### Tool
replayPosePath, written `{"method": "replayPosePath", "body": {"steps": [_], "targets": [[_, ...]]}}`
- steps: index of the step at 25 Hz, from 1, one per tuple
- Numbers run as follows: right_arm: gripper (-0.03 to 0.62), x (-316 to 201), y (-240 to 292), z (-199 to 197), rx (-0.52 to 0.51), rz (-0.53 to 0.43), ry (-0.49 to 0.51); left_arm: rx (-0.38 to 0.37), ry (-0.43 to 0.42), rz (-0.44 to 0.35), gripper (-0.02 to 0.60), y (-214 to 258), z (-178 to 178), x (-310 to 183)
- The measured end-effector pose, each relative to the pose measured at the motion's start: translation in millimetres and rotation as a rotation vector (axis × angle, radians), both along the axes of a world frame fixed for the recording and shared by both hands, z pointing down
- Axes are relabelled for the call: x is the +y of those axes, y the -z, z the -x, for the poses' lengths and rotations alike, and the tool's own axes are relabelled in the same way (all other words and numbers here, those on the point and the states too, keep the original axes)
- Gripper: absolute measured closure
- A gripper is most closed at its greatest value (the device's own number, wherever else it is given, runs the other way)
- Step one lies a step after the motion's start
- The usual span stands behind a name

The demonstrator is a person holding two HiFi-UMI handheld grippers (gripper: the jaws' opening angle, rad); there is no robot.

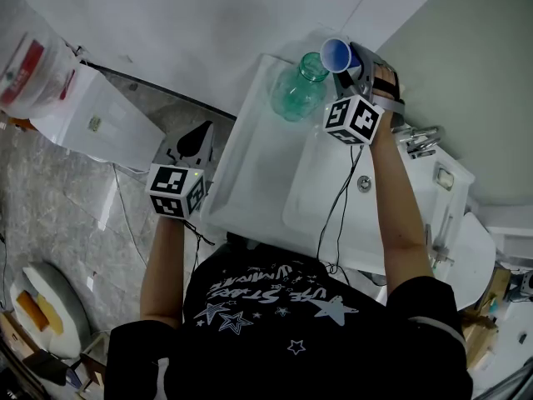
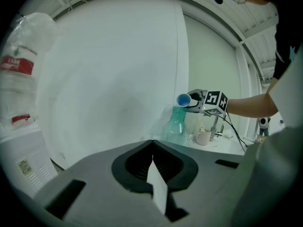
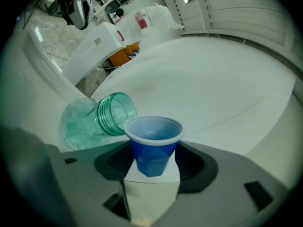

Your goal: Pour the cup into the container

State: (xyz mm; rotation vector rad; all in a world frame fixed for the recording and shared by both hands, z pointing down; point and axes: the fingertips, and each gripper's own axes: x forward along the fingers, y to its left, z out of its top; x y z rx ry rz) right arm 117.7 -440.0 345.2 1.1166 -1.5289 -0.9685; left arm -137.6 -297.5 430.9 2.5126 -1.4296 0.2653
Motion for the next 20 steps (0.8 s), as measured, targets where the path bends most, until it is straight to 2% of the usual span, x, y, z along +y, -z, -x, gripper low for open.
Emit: {"method": "replayPosePath", "body": {"steps": [11, 20], "targets": [[0.322, 4, 5, -4, -0.178, 0.045, -0.024, 0.000, 0.004, 0.001, 0.569, -1, 1, 7], [0.322, 20, 18, -15, -0.426, 0.065, -0.078, -0.004, 0.005, -0.007, 0.569, 4, 0, 16]]}}
